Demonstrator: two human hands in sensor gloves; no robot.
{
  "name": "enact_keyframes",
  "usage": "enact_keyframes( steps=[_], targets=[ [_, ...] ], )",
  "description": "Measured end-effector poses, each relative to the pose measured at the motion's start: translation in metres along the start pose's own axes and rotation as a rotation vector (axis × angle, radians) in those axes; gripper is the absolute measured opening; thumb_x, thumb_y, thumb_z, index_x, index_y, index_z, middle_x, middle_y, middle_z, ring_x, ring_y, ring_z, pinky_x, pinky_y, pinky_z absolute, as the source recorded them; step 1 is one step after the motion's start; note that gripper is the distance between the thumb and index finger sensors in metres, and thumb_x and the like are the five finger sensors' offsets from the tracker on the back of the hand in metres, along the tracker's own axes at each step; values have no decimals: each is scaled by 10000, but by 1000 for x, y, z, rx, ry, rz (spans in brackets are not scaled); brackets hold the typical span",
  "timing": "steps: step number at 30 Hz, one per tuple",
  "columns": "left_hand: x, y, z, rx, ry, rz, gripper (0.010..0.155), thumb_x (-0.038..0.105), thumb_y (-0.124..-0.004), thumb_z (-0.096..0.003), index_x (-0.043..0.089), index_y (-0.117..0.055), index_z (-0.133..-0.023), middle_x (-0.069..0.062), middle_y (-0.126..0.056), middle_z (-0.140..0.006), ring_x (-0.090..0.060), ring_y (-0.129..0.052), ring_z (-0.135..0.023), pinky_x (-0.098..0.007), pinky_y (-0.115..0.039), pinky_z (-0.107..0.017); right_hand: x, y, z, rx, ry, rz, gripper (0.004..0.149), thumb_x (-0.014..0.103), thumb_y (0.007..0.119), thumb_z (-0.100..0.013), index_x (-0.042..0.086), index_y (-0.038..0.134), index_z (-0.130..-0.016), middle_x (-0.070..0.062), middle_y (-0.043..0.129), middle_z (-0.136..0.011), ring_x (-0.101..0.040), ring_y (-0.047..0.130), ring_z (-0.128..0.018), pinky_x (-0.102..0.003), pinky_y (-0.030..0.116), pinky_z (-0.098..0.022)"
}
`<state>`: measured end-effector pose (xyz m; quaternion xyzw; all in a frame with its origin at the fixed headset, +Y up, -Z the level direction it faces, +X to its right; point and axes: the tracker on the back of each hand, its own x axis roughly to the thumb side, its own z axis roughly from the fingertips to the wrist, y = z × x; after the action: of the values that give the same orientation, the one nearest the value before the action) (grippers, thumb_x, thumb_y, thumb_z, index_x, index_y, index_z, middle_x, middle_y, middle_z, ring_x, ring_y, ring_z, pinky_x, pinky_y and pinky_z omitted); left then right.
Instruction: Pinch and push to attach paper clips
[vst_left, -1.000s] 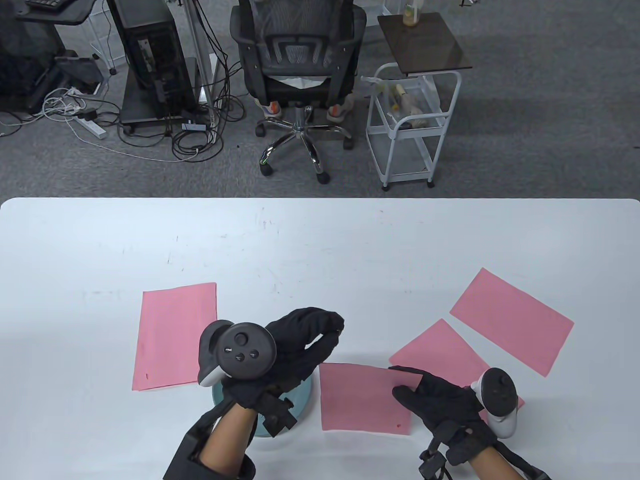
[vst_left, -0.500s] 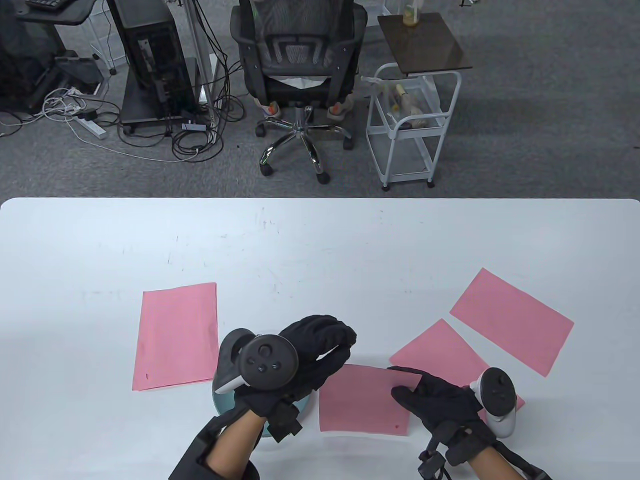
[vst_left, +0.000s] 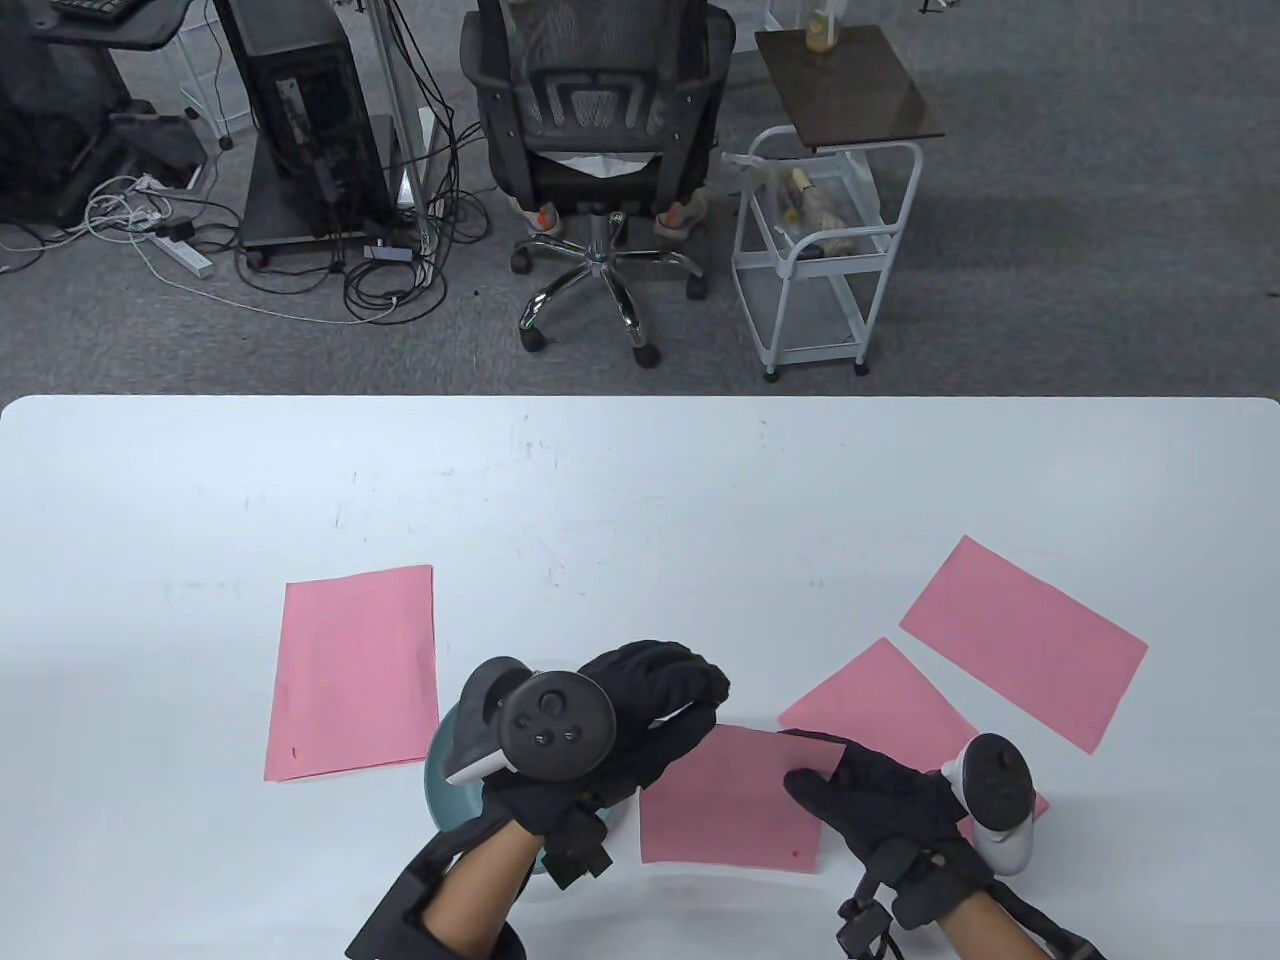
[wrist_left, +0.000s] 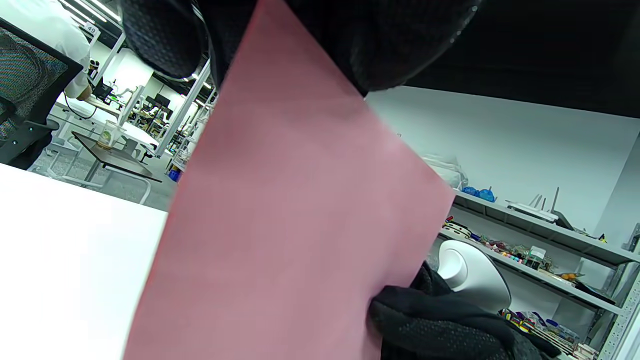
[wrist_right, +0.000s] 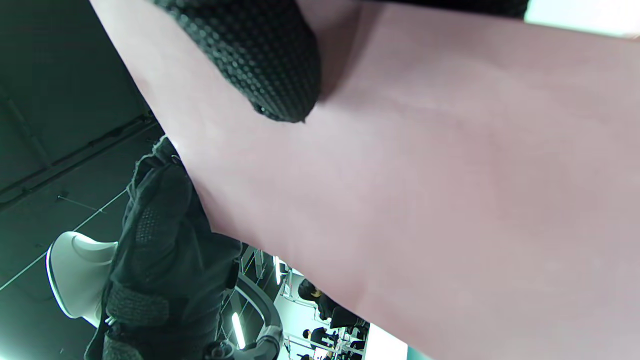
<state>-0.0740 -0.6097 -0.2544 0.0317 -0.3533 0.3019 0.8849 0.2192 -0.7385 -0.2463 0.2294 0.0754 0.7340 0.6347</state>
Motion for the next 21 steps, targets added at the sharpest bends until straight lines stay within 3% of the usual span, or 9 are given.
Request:
enact_keyframes(
  steps=[21],
  targets=[
    [-1, -4, -1, -34, -1, -10, 369, 335, -797, -610, 245, -811, -968, -31, -890, -972, -343, -831, -969, -612, -654, -746, 1, -1, 0, -13, 12, -14, 384, 220, 813, -572, 188, 799, -954, -85, 915, -897, -292, 944, -751, -463, 782, -538]
  ],
)
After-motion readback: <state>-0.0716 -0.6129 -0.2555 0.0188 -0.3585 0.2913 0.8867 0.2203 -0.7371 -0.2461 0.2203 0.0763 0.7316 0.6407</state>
